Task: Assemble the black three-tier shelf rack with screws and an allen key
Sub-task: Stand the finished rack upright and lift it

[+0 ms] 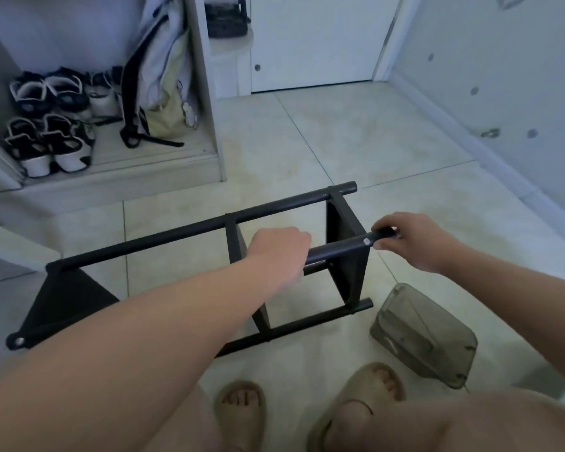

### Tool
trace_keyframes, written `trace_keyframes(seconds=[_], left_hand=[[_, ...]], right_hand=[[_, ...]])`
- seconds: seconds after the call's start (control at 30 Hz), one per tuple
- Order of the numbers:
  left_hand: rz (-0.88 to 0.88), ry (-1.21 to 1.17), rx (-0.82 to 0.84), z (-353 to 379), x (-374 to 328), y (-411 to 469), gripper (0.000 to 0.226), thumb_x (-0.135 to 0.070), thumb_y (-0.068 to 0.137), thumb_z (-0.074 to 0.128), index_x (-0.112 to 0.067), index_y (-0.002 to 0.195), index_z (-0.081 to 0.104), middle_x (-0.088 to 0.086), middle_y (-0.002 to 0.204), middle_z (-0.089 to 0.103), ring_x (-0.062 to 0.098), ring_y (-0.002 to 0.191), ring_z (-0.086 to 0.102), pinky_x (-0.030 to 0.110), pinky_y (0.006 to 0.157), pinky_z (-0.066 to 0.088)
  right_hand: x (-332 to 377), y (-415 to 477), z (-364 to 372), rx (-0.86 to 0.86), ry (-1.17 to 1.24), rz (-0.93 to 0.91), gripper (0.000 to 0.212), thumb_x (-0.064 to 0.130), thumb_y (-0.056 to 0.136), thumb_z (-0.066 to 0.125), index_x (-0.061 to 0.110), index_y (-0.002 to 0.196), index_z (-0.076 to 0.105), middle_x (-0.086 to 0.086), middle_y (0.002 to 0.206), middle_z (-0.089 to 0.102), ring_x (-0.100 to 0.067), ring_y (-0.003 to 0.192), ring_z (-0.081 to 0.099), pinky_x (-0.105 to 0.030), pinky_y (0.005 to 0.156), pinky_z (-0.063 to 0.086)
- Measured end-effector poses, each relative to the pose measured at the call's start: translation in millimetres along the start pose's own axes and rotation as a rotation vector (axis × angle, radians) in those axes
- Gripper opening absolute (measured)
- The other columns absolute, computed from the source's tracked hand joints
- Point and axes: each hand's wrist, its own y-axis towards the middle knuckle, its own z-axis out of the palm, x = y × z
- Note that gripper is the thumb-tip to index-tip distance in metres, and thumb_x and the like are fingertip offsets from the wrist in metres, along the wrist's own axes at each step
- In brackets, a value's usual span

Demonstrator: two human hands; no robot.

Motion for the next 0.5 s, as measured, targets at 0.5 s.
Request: trace_keyframes(seconds=[0.5], left_hand=[[-0.163, -0.491, -0.599, -94.7, 56.7, 49.3, 0.019, -0.032, 0.089, 0.070, -0.031, 0.098, 0.053, -0.015, 0.097, 0.057, 0.015, 0.082, 0.059, 0.030, 0.066, 0.039]], right_hand=[[134.2, 57.8, -163.8, -0.479, 0.276, -0.202, 0.036, 0.015, 0.081, 0.083, 0.034, 0.105, 0.065, 0.013, 0.094, 0.070, -0.003, 0.083, 0.068, -0.006, 0.071, 0.047]])
